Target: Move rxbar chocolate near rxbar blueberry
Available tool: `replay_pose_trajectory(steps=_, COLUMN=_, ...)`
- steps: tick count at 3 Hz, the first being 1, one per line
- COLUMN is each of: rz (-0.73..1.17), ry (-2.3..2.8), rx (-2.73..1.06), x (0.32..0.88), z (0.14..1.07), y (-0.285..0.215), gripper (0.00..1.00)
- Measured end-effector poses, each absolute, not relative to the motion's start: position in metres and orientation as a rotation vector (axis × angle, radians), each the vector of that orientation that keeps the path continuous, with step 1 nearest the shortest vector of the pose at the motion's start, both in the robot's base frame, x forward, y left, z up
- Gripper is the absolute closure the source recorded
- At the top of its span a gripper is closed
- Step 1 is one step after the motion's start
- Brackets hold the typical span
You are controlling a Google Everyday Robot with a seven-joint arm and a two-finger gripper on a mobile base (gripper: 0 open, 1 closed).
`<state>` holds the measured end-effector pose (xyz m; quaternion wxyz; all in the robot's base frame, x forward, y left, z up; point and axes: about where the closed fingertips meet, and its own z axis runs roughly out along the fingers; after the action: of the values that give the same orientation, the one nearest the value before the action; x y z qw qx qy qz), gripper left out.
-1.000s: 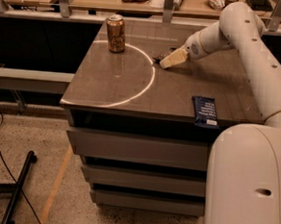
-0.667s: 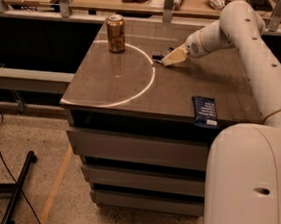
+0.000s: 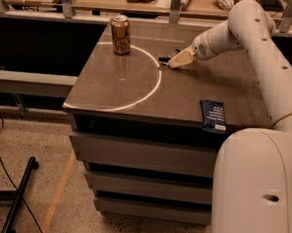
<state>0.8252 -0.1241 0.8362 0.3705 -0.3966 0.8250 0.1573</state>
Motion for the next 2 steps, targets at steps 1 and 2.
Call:
replay_pose_trajectory(steps=1, rz=0.404, ry=2.116, rx=-1.017, x=0.825, z=0.836, y=-0.124, gripper=1.00)
replay_pose_trajectory(steps=2, rz=0.461, ry=2.003, rx=-1.145, x=0.775, z=0.877, y=-0.132, gripper=1.00)
